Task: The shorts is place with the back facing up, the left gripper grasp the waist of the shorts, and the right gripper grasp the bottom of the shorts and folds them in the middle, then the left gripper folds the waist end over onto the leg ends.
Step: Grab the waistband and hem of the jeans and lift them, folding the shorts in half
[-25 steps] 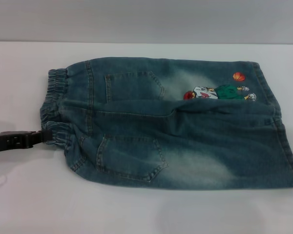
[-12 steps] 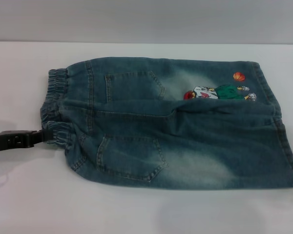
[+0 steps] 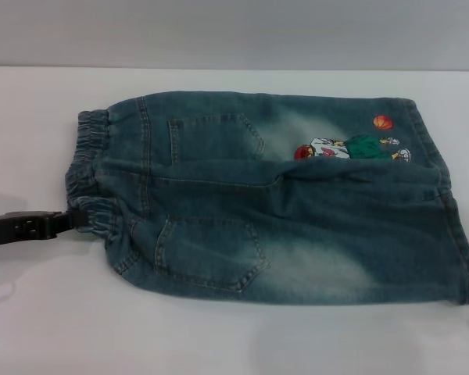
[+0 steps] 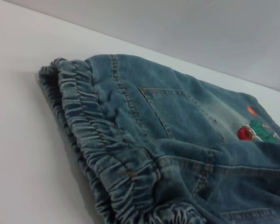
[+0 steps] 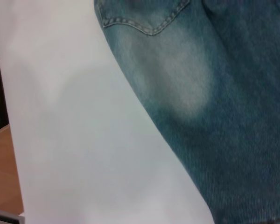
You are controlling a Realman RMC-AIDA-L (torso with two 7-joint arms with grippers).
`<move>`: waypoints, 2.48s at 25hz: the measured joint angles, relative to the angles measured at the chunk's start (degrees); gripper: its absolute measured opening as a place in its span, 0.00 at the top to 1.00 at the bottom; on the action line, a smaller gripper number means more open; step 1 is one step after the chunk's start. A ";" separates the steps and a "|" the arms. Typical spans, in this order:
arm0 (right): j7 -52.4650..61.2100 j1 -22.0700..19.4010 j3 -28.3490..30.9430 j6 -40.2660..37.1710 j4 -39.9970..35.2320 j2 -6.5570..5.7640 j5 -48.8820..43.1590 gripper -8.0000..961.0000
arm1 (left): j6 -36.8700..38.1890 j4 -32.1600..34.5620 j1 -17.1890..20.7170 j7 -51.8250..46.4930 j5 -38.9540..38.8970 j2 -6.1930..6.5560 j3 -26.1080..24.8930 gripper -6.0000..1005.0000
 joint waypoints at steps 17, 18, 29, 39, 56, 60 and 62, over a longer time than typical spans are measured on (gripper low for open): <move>1.42 -0.13 0.20 -3.90 -3.68 0.71 -2.35 0.33 | 0.77 0.00 0.13 0.00 0.00 0.22 0.00 0.96; 1.48 -0.15 0.22 -4.08 -3.71 0.68 -2.64 0.33 | 0.78 0.00 0.12 0.00 -0.01 0.23 0.00 0.96; 1.59 -0.05 0.27 -4.44 -3.75 0.45 -5.93 0.33 | 0.63 0.00 -0.34 -0.02 -0.01 0.11 0.00 0.96; 1.69 0.23 0.25 -3.03 -3.69 0.78 -5.97 0.33 | 0.69 0.00 -0.40 -0.19 0.00 -0.16 0.00 0.96; 2.76 0.27 -0.44 -0.68 -3.73 2.05 -6.03 0.33 | 0.90 0.00 -0.36 -0.40 0.00 -0.32 -0.27 0.96; 2.76 0.29 -0.44 -0.32 -4.39 2.41 -6.03 0.33 | 0.95 0.00 -0.22 -0.34 0.00 -0.37 -0.27 0.96; 2.76 0.37 -0.43 -0.14 -4.68 2.51 -6.03 0.33 | 0.96 0.00 -0.15 -0.26 0.00 -0.42 -0.27 0.96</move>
